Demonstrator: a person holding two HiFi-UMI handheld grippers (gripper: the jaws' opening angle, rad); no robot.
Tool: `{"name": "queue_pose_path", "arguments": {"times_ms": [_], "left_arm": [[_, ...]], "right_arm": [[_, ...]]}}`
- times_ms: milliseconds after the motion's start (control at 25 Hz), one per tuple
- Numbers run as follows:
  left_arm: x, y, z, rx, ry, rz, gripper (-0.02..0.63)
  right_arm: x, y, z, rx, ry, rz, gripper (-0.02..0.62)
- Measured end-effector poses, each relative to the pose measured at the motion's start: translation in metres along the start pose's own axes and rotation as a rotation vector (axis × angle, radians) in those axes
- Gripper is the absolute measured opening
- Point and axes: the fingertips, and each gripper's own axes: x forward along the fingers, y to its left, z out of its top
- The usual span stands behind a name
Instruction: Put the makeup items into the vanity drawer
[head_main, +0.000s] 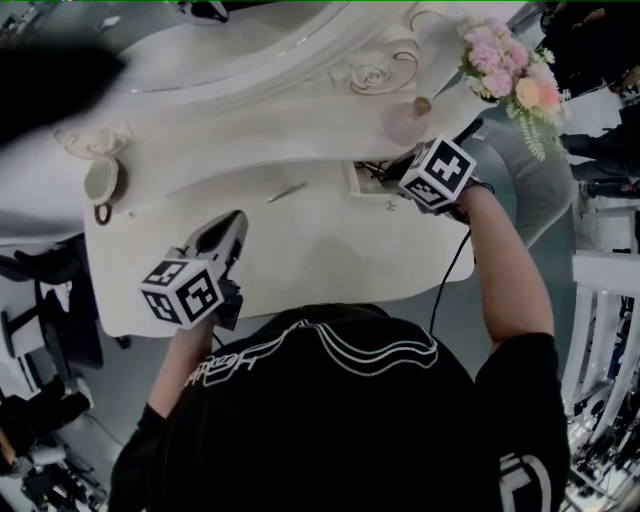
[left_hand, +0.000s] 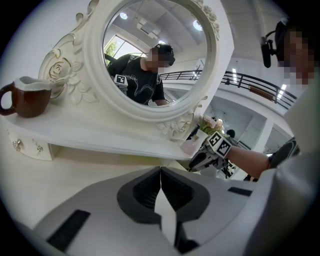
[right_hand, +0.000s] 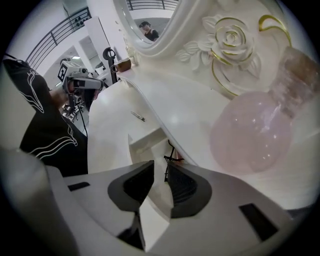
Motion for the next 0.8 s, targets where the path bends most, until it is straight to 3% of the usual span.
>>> {"name": "queue_pose_path", "arguments": {"times_ms": [200, 400, 600, 800], "left_arm": [[-0.006, 0.002, 0.001, 0.0, -0.009, -0.002, 0.023], [-0.014, 0.003, 0.0, -0.003, -0.019, 0.001, 0.023], [-0.026, 0.007, -0.004, -0.007, -0.031, 0.006, 0.023], [-0.044, 0.013, -0.006, -0.021, -0.059, 0.028, 0.023]], "right_arm": [[-0.01, 0.011, 0.003, 0.016, -0.059, 0.0, 0.146], [-0.02, 0.036, 0.015, -0.041, -0.124, -0.034, 0.18], [-0.019, 0.076, 0.045, -0.152, -0.2, -0.055, 0.186], [0.004, 0.104, 0.073, -0.305, -0.199, -0.116, 0.186]]}}
